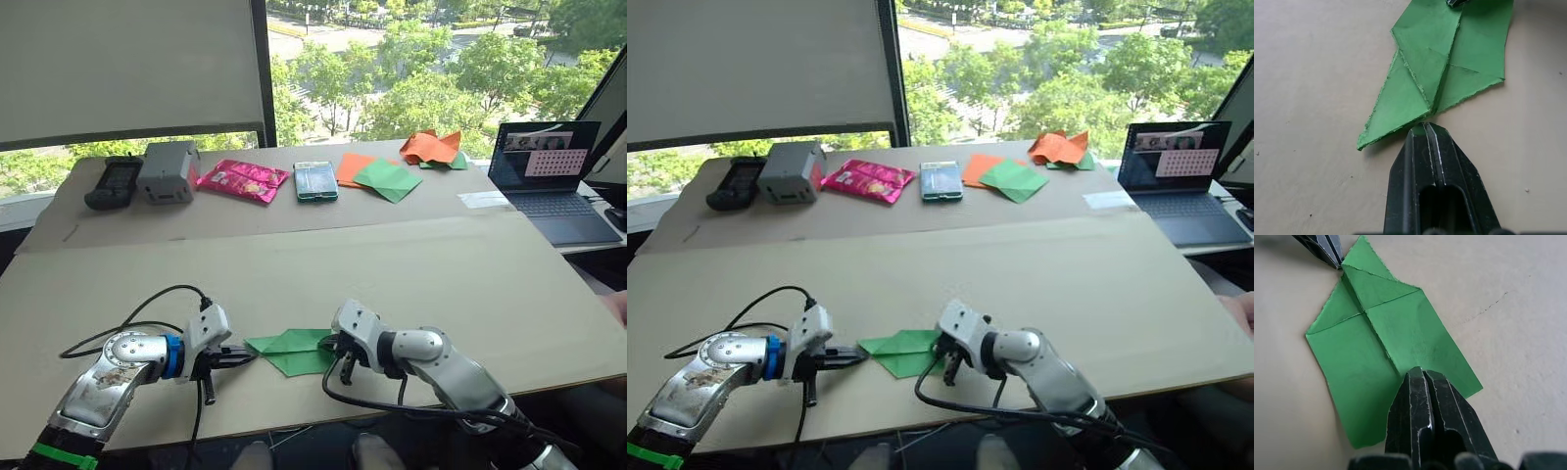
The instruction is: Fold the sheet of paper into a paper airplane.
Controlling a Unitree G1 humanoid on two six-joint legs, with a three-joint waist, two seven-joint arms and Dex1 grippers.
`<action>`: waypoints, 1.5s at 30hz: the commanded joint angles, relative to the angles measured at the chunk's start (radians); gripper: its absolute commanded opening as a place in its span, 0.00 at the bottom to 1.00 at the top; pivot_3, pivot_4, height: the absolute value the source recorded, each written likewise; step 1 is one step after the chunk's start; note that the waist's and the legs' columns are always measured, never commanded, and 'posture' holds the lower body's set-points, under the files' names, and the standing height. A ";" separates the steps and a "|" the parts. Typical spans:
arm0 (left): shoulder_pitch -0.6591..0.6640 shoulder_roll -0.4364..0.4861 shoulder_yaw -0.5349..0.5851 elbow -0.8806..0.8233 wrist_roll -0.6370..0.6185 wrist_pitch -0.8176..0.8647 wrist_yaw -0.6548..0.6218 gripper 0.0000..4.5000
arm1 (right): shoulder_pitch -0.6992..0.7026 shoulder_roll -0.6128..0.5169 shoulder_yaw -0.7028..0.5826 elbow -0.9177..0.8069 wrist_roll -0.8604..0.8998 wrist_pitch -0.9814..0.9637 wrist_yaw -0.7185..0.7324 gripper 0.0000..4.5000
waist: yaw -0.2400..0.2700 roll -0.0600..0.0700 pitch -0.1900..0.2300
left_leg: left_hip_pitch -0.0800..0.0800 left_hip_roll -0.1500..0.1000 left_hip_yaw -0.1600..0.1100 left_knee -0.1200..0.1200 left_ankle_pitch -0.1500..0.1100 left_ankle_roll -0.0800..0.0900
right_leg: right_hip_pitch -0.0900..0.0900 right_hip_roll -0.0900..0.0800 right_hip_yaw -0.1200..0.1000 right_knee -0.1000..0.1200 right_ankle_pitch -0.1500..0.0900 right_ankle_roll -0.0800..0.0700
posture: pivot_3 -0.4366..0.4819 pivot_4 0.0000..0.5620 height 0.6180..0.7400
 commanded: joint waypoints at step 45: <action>-0.070 -0.093 0.181 -0.139 -0.316 0.232 0.194 0.00 | -0.142 -0.051 -0.197 -0.010 0.003 -0.376 0.002 0.01 | 0.005 -0.001 0.007 | -0.006 -0.001 0.000 0.003 0.000 0.001 | -0.001 0.001 0.000 -0.001 0.000 0.000 | 0.48 0.27 0.84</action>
